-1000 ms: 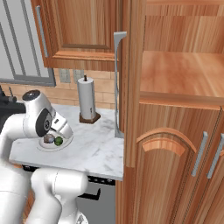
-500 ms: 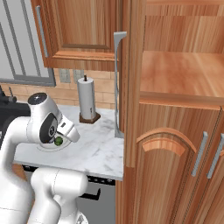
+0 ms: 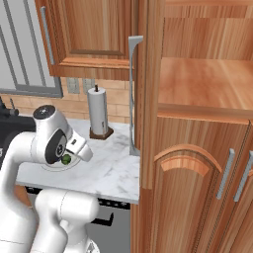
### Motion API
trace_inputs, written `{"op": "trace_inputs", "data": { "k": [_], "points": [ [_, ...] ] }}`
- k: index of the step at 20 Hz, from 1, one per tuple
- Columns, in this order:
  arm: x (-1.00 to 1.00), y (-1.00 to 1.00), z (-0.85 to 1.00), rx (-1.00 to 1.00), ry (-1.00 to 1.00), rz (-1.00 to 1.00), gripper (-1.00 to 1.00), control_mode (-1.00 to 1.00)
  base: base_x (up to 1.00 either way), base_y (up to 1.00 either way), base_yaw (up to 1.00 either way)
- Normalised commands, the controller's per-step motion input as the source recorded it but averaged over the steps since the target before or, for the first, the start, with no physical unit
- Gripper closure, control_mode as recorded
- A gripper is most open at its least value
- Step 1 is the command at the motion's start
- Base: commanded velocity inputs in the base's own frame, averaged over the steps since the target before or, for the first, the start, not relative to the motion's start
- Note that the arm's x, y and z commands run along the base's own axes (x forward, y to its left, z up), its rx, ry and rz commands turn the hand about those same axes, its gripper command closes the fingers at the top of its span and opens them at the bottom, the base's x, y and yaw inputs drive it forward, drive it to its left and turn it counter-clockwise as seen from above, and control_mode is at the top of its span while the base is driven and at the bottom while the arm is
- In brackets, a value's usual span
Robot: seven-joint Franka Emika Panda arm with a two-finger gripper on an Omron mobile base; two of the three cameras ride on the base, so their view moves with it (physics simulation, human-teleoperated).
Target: Pick the avocado and bread from the counter and place them on the plate. Then pick the jam from the cabinet and place it next to the plate. Lastly close the cabinet door.
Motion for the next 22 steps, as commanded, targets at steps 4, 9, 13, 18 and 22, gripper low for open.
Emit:
{"op": "trace_inputs", "data": {
  "k": [4, 9, 13, 18, 22],
  "points": [
    [0.0, -0.14, 0.04, 0.0, 0.0, 0.0, -1.0, -1.0, 0.0, 0.0, 0.0],
    [0.0, -0.13, 0.0, 0.0, 0.0, 0.0, -1.0, -1.0, 0.0, 0.0, 0.0],
    [0.0, -0.13, 0.0, 0.0, 0.0, 0.0, -1.0, -1.0, 0.0, 0.0, 0.0],
    [0.0, -0.09, 0.0, 0.0, 0.0, 0.0, -1.0, -1.0, 0.0, 0.0, 0.0],
    [-0.07, -0.01, 0.03, 0.0, -0.04, 0.0, -1.0, -1.0, 0.0, 0.0, 0.0]
  ]
}}
